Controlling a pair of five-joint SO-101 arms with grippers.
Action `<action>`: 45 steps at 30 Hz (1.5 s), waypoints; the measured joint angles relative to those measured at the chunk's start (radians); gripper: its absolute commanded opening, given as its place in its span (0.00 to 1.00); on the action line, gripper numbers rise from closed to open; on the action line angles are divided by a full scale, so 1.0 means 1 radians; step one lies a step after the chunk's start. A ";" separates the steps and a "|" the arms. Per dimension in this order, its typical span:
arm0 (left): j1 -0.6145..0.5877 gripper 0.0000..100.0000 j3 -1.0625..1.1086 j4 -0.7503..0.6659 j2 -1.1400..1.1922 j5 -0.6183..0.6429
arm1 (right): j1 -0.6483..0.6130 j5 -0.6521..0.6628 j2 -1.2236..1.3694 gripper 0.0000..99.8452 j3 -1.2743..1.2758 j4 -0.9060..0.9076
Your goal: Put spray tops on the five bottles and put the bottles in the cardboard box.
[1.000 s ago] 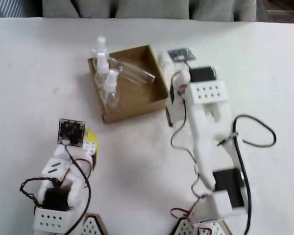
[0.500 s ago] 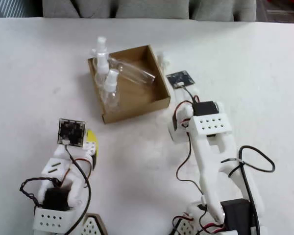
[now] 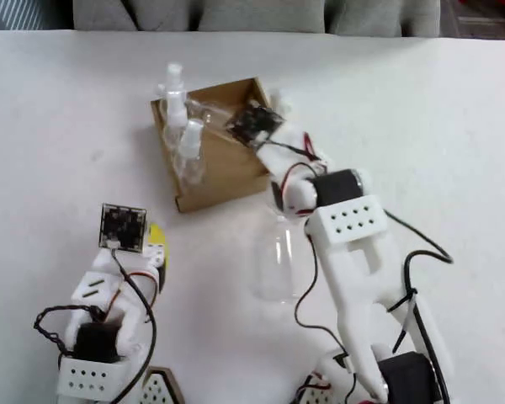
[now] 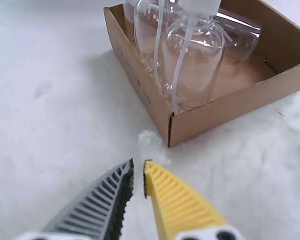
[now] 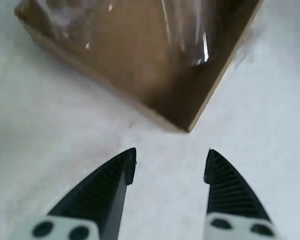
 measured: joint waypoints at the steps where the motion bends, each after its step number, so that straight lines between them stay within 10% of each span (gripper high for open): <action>1: 0.000 0.06 0.000 0.000 0.000 0.000 | -0.008 0.021 0.003 0.17 -0.002 -0.044; 11: 0.000 0.06 0.000 0.000 0.000 0.000 | -0.117 0.275 0.244 0.17 -0.020 -0.261; 45: 0.000 0.06 0.000 0.000 0.000 0.000 | -0.083 0.288 1.057 0.27 -0.888 -0.193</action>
